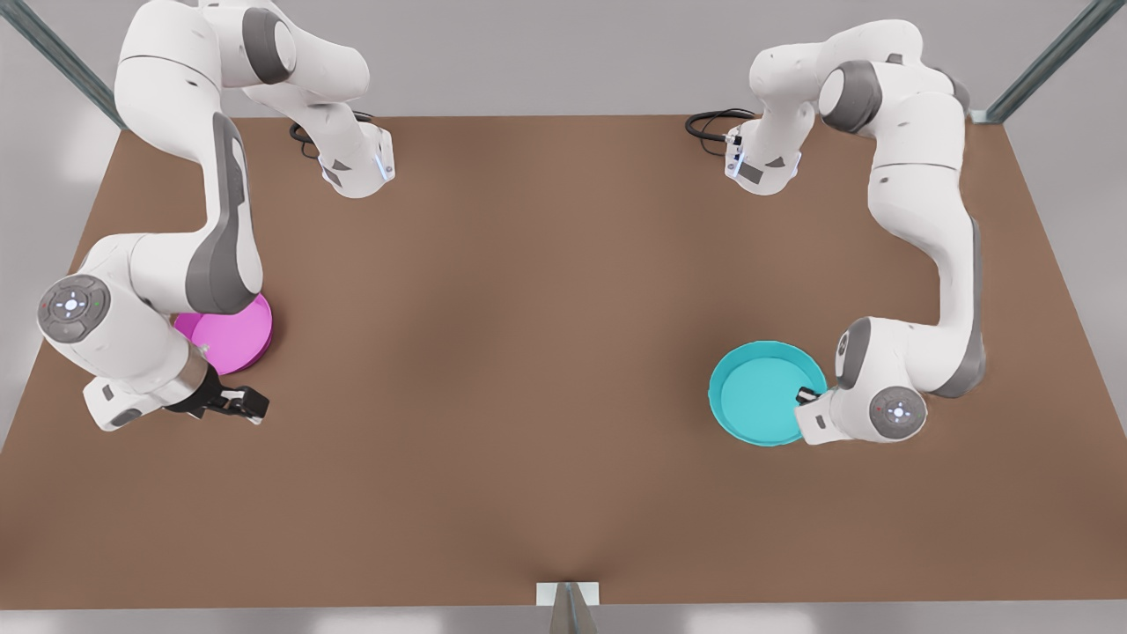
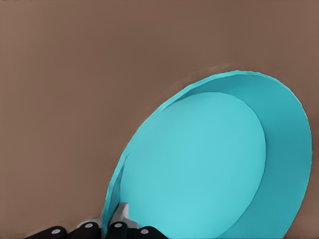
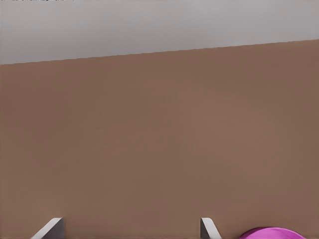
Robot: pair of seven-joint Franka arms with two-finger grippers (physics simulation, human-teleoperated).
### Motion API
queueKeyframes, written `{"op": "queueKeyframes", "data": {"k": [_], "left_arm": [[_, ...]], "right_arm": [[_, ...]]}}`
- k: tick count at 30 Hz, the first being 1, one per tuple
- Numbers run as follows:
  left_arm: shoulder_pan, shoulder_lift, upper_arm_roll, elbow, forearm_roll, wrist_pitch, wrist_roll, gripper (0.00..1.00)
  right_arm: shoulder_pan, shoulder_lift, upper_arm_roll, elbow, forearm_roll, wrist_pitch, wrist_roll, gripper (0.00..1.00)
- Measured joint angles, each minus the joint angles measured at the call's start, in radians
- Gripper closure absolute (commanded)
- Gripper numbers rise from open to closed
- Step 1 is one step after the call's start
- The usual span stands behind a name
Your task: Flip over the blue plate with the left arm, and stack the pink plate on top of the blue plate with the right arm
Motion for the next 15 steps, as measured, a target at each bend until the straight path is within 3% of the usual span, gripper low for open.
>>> {"op": "queueKeyframes", "data": {"k": [7,15], "left_arm": [[-0.292,-0.010,0.002,0.002,0.324,-0.242,-0.305,0.79],[-0.527,0.034,0.009,-0.001,0.624,-0.435,-0.579,0.79]], "right_arm": [[0.000,-0.002,0.000,0.002,0.000,0.000,0.003,0.00],[0.000,0.000,0.000,-0.001,0.002,0.000,0.003,0.00]]}}
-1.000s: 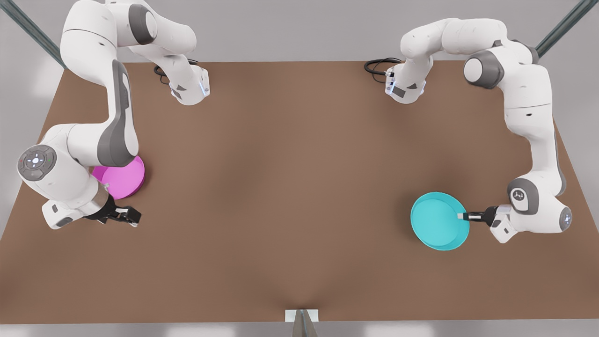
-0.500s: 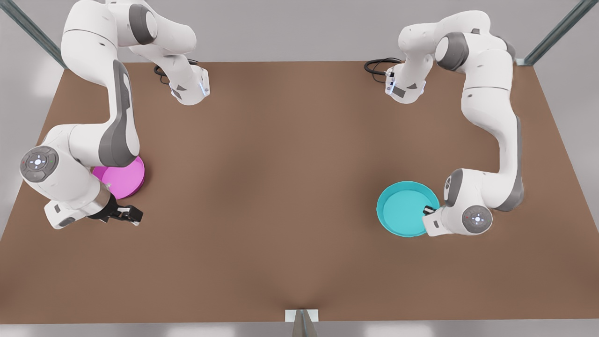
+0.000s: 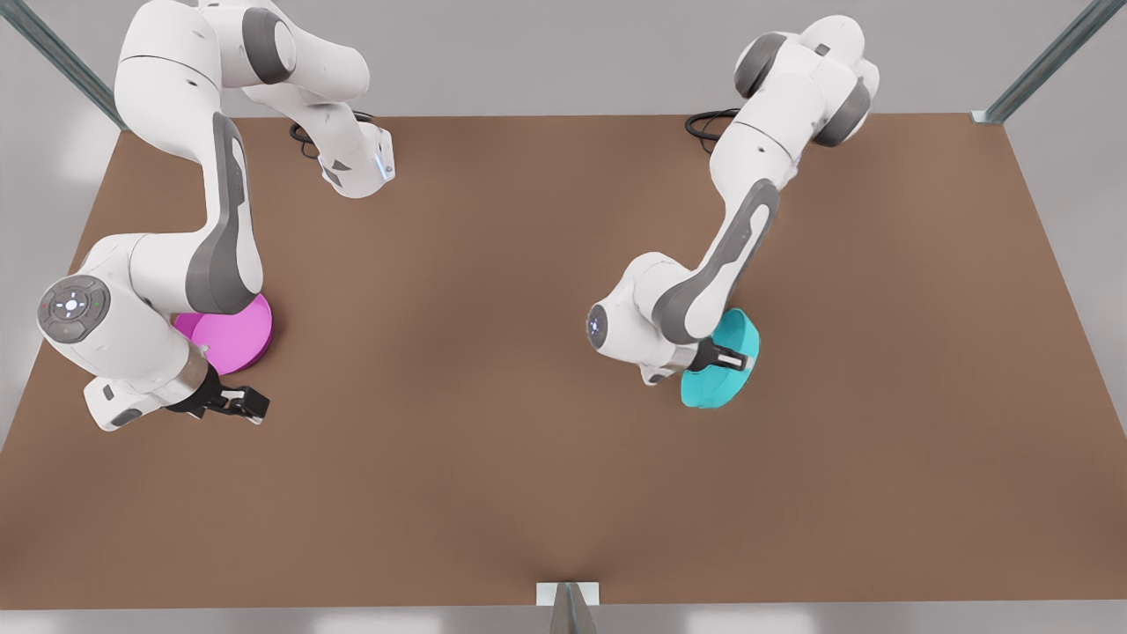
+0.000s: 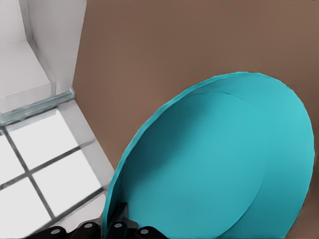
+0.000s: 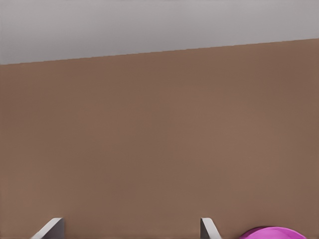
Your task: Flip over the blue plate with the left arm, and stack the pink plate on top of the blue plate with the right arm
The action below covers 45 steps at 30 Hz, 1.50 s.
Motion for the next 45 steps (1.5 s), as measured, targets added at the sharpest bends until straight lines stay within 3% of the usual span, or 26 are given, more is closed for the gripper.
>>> {"op": "queueKeyframes", "data": {"k": [6,13,21,32,33,34,45], "left_arm": [[-0.134,0.097,0.002,-0.009,0.220,-0.193,-0.245,0.79],[-0.298,0.189,0.037,-0.002,0.386,-0.290,-0.357,0.79],[-0.448,0.269,0.086,0.002,0.433,-0.309,-0.478,0.79],[-0.469,0.323,0.097,0.003,0.438,-0.313,-0.589,0.79],[-0.469,0.323,0.095,0.003,0.437,-0.312,-0.594,0.56],[-0.469,0.323,0.095,0.003,0.432,-0.312,-0.599,0.00],[-0.523,0.345,0.083,0.027,0.376,-0.274,-0.619,0.00]], "right_arm": [[0.000,0.000,0.000,-0.002,0.000,-0.029,0.000,0.00],[0.003,0.010,0.004,-0.014,-0.002,-0.034,-0.008,0.00],[0.003,0.014,0.006,-0.014,-0.002,-0.034,-0.008,0.00],[0.015,0.015,0.002,-0.011,-0.001,-0.032,-0.004,0.00],[0.012,0.015,0.001,-0.012,-0.001,-0.038,-0.005,0.00],[0.012,0.014,0.000,-0.012,-0.002,-0.049,-0.006,0.00],[0.025,0.005,0.008,-0.003,-0.002,-0.116,-0.003,0.00]]}}
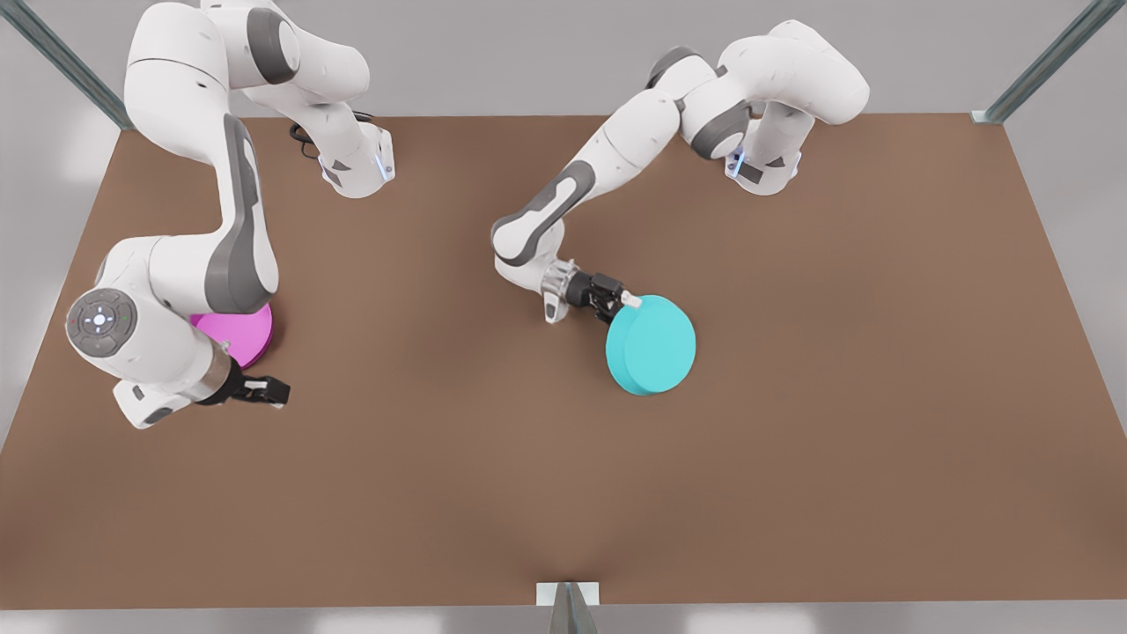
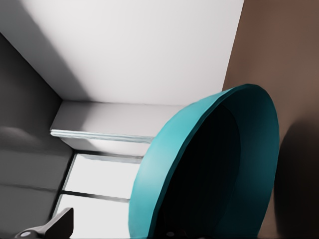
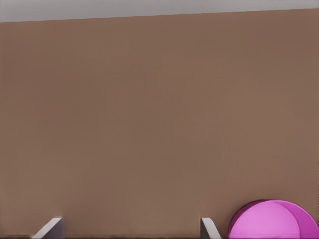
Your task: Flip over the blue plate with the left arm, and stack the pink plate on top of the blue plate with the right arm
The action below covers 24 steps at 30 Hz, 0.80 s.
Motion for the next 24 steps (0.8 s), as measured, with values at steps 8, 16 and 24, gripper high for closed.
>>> {"op": "queueKeyframes", "data": {"k": [8,16,24], "left_arm": [[-0.027,0.015,0.001,0.109,-0.228,0.178,-0.073,0.00],[-0.052,0.015,0.000,0.184,-0.402,0.297,-0.091,0.00],[-0.085,0.008,-0.014,0.234,-0.541,0.293,-0.100,0.00]], "right_arm": [[-0.014,-0.002,-0.027,0.006,0.003,-0.084,0.002,0.00],[-0.012,-0.002,-0.024,0.008,0.008,-0.084,0.002,0.00],[-0.002,-0.024,-0.018,-0.010,0.005,-0.046,-0.006,0.00]]}}
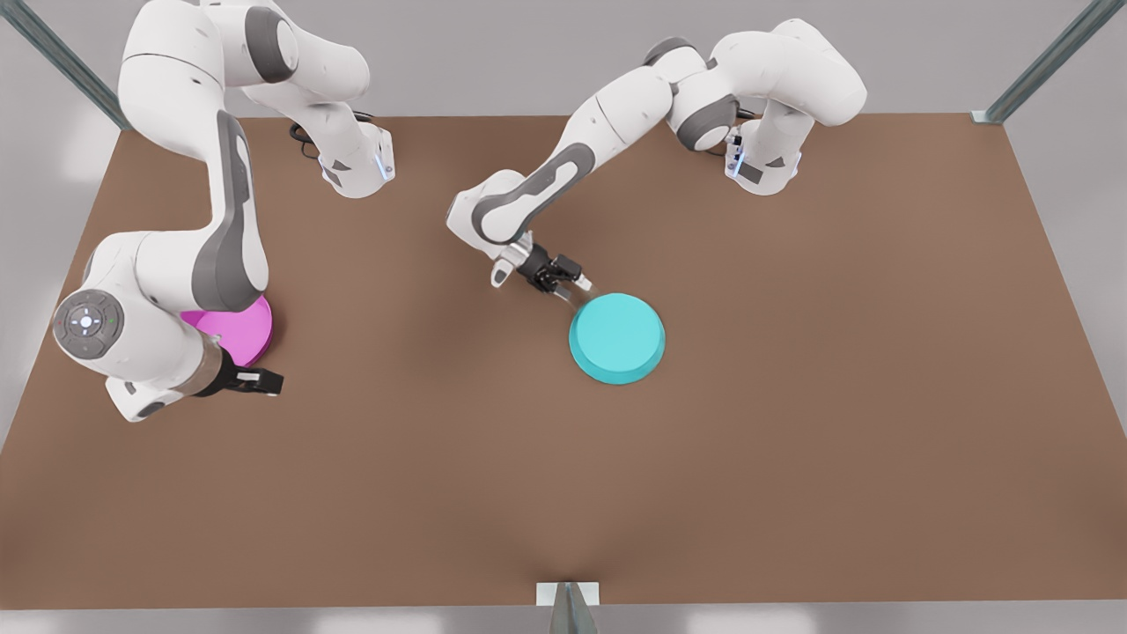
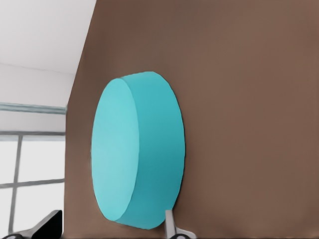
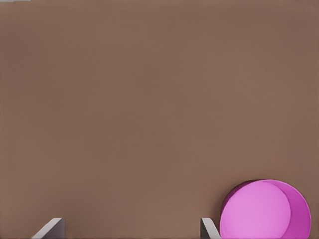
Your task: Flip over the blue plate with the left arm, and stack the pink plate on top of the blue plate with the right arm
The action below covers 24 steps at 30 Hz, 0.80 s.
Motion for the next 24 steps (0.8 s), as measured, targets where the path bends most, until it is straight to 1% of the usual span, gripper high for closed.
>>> {"op": "queueKeyframes", "data": {"k": [1,2,3,4,5,6,7,8,9,11,12,13,14,16,17,18,19,20,21,22,23,24], "left_arm": [[-0.012,-0.015,-0.001,0.002,-0.011,-0.006,-0.002,0.00],[-0.012,-0.039,0.001,0.028,-0.027,-0.019,-0.002,0.00],[-0.014,-0.081,-0.003,0.044,-0.049,-0.070,0.000,0.00],[-0.012,-0.140,0.000,0.045,-0.079,-0.084,0.000,0.00],[0.019,-0.226,0.007,0.047,-0.124,-0.080,0.001,0.00],[0.117,-0.299,0.008,0.086,-0.192,-0.075,0.005,0.00],[0.288,-0.372,0.008,0.100,-0.292,-0.068,0.030,0.00],[0.432,-0.414,0.008,0.100,-0.393,-0.062,0.100,0.00],[0.535,-0.426,0.009,0.096,-0.479,-0.069,0.213,0.00],[0.784,-0.428,0.010,0.098,-0.601,-0.064,0.615,0.00],[0.846,-0.439,0.013,0.099,-0.642,-0.063,0.753,0.00],[0.926,-0.472,0.012,0.100,-0.676,-0.063,0.792,0.00],[0.933,-0.523,0.011,0.100,-0.704,-0.065,0.801,0.00],[0.939,-0.643,0.013,0.093,-0.742,-0.085,0.803,0.00],[0.954,-0.703,0.016,0.088,-0.754,-0.087,0.819,0.00],[0.959,-0.788,0.021,-0.008,-0.764,-0.074,0.852,0.00],[0.955,-0.837,0.023,-0.079,-0.769,-0.068,0.874,0.00],[0.954,-0.855,0.029,-0.112,-0.771,-0.058,0.895,0.00],[0.947,-0.930,0.043,-0.247,-0.773,0.037,0.925,0.00],[0.938,-0.960,0.069,-0.312,-0.775,0.082,0.933,0.00],[0.948,-0.951,0.071,-0.312,-0.776,0.085,0.934,0.00],[0.946,-0.935,0.071,-0.305,-0.778,0.083,0.934,0.00]], "right_arm": [[0.000,-0.027,0.000,-0.024,-0.002,0.004,-0.003,0.00],[0.000,-0.076,0.000,-0.095,-0.003,0.053,-0.005,0.00],[-0.005,-0.186,0.000,-0.275,-0.003,0.184,-0.006,0.00],[-0.013,-0.217,0.000,-0.299,-0.003,0.178,-0.008,0.00],[-0.011,-0.237,0.000,-0.301,-0.003,0.143,-0.008,0.00],[-0.010,-0.253,-0.001,-0.297,-0.003,0.112,-0.008,0.00],[-0.011,-0.260,-0.001,-0.294,-0.003,0.096,-0.008,0.00],[-0.011,-0.255,-0.001,-0.282,-0.003,0.093,-0.008,0.00],[-0.010,-0.243,-0.002,-0.266,-0.002,0.092,-0.005,0.00],[-0.001,-0.236,-0.001,-0.220,-0.003,0.033,-0.008,0.00],[-0.004,-0.227,0.001,-0.214,0.026,0.022,-0.044,0.00],[0.037,-0.212,0.013,-0.205,-0.043,-0.019,-0.068,0.00],[0.099,-0.181,0.013,-0.207,-0.031,-0.079,-0.081,0.00],[-0.136,-0.084,0.000,-0.211,0.100,-0.069,-0.315,0.00],[-0.210,-0.093,-0.008,-0.341,0.110,0.077,-0.429,0.00],[-0.283,-0.088,-0.073,-0.451,0.115,0.193,-0.613,0.00],[-0.314,-0.081,-0.096,-0.494,0.114,0.210,-0.633,0.00],[-0.330,-0.075,-0.139,-0.580,0.114,0.218,-0.632,0.00],[-0.372,-0.065,-0.199,-0.703,0.115,0.279,-0.742,0.00],[-0.406,-0.066,-0.205,-0.738,0.116,0.297,-0.790,0.00],[-0.415,-0.065,-0.233,-0.815,0.115,0.406,-0.799,0.00],[-0.421,-0.064,-0.252,-0.826,0.107,0.486,-0.811,0.00]]}}
